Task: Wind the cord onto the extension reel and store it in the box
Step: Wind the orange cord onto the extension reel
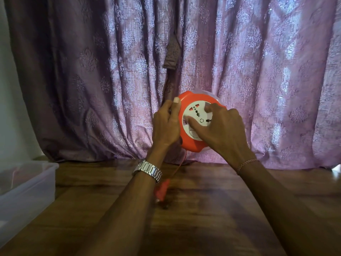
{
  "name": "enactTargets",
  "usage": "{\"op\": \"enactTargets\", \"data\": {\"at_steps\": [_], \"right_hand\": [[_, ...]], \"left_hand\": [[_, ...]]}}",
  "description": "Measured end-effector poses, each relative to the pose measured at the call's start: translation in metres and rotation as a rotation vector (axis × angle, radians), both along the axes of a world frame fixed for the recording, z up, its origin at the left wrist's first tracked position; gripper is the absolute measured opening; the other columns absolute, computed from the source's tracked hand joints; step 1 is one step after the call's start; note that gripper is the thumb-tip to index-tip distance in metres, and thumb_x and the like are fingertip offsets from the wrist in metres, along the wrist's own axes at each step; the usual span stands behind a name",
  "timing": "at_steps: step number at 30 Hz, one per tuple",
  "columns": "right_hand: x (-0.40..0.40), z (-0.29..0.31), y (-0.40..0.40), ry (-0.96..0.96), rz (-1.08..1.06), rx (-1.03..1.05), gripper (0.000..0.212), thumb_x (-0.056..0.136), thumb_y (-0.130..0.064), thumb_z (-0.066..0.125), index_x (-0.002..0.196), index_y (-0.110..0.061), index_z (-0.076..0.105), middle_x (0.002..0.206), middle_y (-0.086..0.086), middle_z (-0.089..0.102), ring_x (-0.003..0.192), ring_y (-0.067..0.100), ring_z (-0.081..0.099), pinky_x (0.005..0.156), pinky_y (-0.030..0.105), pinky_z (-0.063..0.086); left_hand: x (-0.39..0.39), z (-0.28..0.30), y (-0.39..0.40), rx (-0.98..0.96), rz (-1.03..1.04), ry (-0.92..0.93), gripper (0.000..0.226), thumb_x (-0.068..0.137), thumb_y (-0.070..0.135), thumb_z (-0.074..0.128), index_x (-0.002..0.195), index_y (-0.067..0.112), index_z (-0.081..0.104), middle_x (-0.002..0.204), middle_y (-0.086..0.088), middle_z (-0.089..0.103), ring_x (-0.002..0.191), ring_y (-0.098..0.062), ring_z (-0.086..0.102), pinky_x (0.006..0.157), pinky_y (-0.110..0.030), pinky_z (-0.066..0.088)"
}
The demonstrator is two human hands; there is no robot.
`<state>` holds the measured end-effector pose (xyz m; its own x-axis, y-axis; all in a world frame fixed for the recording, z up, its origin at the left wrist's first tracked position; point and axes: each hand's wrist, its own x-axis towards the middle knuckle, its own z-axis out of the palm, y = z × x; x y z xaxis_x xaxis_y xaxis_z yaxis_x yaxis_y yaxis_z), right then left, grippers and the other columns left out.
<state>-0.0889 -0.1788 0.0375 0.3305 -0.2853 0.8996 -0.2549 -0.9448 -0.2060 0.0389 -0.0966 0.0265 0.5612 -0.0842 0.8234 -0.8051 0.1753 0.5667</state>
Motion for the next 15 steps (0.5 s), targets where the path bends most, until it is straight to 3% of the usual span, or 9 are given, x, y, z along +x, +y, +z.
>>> {"op": "enactTargets", "data": {"at_steps": [3, 6, 10, 13, 15], "right_hand": [[-0.005, 0.001, 0.000, 0.019, -0.088, -0.058, 0.071, 0.073, -0.080, 0.051, 0.114, -0.022, 0.060, 0.095, 0.012, 0.072, 0.087, 0.037, 0.065, 0.068, 0.039, 0.050], [-0.010, 0.006, 0.001, 0.046, -0.110, -0.179, 0.063, 0.077, -0.081, 0.045, 0.108, -0.027, 0.053, 0.083, 0.002, 0.070, 0.079, 0.028, 0.065, 0.058, 0.033, 0.047], [-0.018, 0.014, -0.006, 0.271, 0.121, -0.326, 0.029, 0.089, -0.037, 0.058, 0.118, -0.035, 0.054, 0.118, 0.004, 0.051, 0.111, 0.025, 0.046, 0.069, 0.045, 0.054], [-0.020, 0.016, -0.008, 0.546, 0.171, -0.260, 0.063, 0.082, -0.008, 0.063, 0.129, -0.048, 0.050, 0.145, 0.011, 0.034, 0.132, 0.032, 0.028, 0.091, 0.050, 0.049], [-0.018, 0.015, -0.004, 0.578, 0.157, -0.253, 0.073, 0.079, -0.006, 0.067, 0.133, -0.050, 0.046, 0.149, 0.012, 0.029, 0.135, 0.032, 0.024, 0.091, 0.048, 0.046]], "left_hand": [[0.002, -0.001, 0.000, 0.000, -0.007, 0.011, 0.042, 0.101, 0.052, 0.040, 0.070, 0.026, 0.049, 0.071, -0.006, 0.062, 0.070, -0.027, 0.058, 0.069, -0.048, 0.051], [0.006, -0.001, 0.001, -0.014, -0.020, 0.016, 0.041, 0.101, 0.053, 0.040, 0.071, 0.028, 0.052, 0.069, -0.001, 0.061, 0.069, -0.023, 0.060, 0.067, -0.047, 0.051], [0.008, -0.002, 0.003, -0.025, -0.035, 0.034, 0.044, 0.101, 0.053, 0.039, 0.075, 0.021, 0.055, 0.067, 0.005, 0.059, 0.063, -0.013, 0.054, 0.066, -0.040, 0.049], [0.011, -0.001, 0.005, -0.038, -0.043, 0.063, 0.040, 0.101, 0.052, 0.040, 0.073, 0.028, 0.055, 0.070, 0.008, 0.062, 0.068, -0.015, 0.060, 0.068, -0.035, 0.050], [0.011, 0.000, 0.006, -0.041, -0.032, 0.061, 0.040, 0.101, 0.053, 0.040, 0.072, 0.029, 0.053, 0.069, 0.008, 0.062, 0.069, -0.016, 0.060, 0.068, -0.037, 0.051]]}}
